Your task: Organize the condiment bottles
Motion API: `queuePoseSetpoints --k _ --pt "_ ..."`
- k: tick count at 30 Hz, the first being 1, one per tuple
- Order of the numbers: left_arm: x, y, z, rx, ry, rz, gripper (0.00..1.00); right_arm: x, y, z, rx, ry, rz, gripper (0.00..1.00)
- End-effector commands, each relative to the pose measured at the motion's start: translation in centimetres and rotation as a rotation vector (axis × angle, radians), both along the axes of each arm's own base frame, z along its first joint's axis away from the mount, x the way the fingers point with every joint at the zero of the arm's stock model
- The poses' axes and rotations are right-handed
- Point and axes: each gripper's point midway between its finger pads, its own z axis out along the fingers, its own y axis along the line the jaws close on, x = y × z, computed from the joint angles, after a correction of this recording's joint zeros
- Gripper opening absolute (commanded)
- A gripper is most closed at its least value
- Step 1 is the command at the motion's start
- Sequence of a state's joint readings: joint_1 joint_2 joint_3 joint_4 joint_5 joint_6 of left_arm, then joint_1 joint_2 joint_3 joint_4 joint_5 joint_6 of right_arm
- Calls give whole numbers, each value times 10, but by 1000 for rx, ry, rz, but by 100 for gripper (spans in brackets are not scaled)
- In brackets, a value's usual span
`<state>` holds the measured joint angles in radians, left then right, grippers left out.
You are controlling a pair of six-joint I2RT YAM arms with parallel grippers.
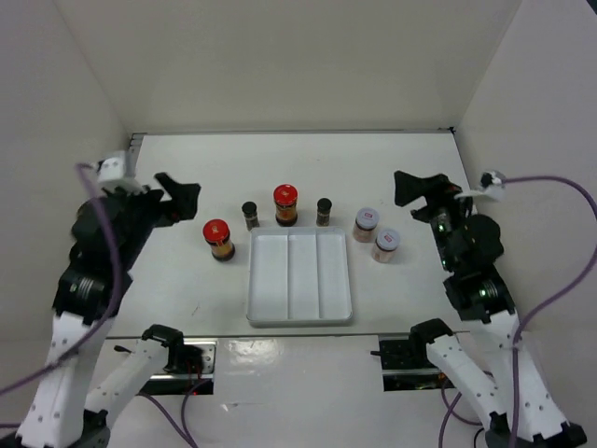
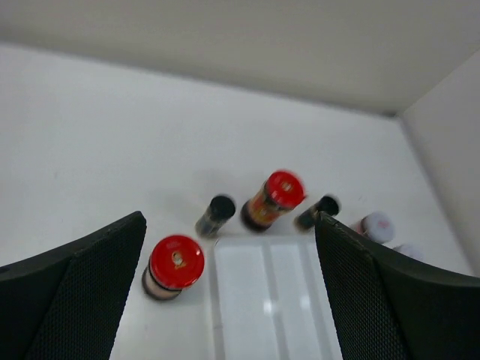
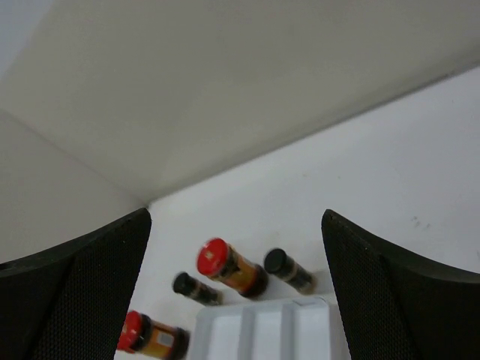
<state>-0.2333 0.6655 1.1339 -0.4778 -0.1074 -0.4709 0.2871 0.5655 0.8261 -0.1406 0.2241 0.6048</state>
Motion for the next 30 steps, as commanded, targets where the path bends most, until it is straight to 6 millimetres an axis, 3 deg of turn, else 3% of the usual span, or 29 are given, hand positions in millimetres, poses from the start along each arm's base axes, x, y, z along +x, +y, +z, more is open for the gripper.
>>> queuePoseSetpoints --k 1,2,3,5,10,14,19,23,30 --pt "26 -4 -67 113 291 -3 99 28 22 -27 -164 160 98 99" --pt "39 -4 -88 156 375 0 99 46 29 -46 -203 246 116 99" --pt "43 -3 -98 170 419 9 99 52 33 -34 -237 242 135 99" --pt "48 -2 -127 215 543 13 99 70 39 -52 -291 340 157 99" --pt "43 -1 -177 277 708 1 99 81 59 -67 -313 385 231 99" --pt "48 2 -190 300 754 20 99 89 68 -81 -343 413 259 99" --pt "51 -15 -217 312 837 -61 99 103 78 -93 -352 452 283 99" --pt "50 -20 -228 334 862 -74 99 106 92 -102 -362 462 314 99" --pt "52 -21 -245 371 905 -66 99 113 99 -118 -366 498 340 99"
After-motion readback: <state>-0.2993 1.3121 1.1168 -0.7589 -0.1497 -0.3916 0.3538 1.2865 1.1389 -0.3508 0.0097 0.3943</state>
